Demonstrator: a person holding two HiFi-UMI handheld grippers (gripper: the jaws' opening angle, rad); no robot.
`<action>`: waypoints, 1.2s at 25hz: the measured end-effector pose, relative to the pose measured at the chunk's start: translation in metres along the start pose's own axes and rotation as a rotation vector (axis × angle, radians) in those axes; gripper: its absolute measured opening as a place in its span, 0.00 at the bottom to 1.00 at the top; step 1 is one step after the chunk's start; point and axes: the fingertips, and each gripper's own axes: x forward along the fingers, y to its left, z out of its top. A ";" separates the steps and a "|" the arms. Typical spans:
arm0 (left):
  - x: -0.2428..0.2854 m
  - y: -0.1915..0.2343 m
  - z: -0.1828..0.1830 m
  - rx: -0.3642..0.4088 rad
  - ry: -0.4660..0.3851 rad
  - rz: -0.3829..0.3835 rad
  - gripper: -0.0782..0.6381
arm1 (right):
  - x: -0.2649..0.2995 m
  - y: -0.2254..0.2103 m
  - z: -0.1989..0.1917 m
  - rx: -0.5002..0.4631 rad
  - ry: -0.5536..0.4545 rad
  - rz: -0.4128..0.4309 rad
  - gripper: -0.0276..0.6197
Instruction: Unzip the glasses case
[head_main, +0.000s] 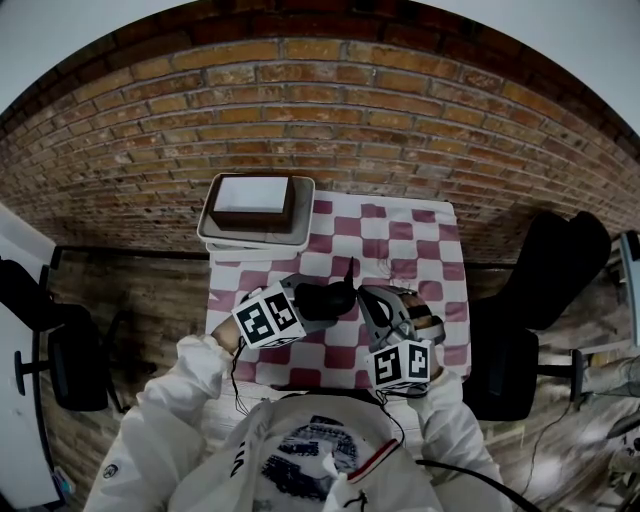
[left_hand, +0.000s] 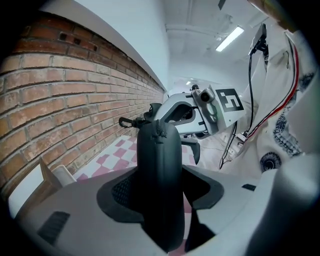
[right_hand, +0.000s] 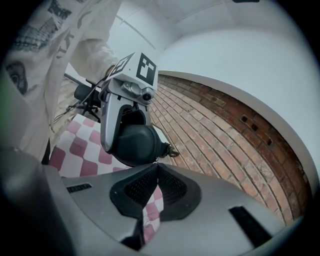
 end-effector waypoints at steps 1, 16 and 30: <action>0.000 0.000 0.000 -0.004 0.007 -0.002 0.45 | 0.000 -0.001 0.000 -0.012 0.005 0.000 0.07; 0.003 -0.001 -0.010 -0.005 0.182 0.015 0.45 | -0.001 0.002 0.003 -0.203 0.044 -0.024 0.07; 0.009 -0.004 -0.021 0.044 0.332 0.035 0.45 | -0.004 0.014 0.005 -0.418 0.096 -0.028 0.07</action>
